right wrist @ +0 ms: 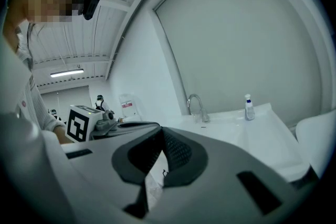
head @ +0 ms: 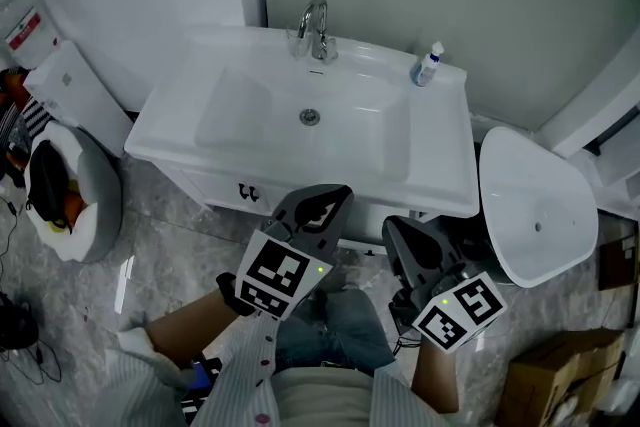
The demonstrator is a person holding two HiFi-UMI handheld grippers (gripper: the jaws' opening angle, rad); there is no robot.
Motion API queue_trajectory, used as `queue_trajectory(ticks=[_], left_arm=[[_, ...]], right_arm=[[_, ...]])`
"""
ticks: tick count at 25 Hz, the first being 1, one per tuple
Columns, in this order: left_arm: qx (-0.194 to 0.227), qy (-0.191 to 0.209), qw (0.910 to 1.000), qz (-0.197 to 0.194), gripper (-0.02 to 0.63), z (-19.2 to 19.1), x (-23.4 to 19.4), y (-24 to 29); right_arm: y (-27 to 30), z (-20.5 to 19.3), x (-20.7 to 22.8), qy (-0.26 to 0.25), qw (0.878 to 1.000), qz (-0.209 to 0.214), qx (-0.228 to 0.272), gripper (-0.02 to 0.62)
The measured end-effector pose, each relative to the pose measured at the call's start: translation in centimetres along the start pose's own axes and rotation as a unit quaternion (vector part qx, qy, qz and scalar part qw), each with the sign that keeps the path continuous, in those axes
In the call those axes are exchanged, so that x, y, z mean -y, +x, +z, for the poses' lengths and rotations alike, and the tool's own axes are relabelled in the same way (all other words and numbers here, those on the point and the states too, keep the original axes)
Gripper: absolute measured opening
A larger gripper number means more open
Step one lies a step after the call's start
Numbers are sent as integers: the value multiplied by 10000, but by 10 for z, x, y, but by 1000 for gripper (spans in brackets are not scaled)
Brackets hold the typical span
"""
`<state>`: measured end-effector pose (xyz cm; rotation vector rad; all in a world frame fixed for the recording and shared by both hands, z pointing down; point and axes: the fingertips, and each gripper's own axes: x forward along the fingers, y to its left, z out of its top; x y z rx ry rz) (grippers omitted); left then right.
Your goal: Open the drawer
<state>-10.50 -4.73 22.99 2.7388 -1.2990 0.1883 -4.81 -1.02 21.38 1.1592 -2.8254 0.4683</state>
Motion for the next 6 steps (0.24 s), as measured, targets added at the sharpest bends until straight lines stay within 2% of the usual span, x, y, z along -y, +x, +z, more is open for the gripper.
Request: queue_trajectory(ticks=[6], left_arm=[[338, 80, 9993, -129, 17, 19, 6, -1]], right_arm=[[-6, 6, 8, -76, 9999, -128, 81, 8]])
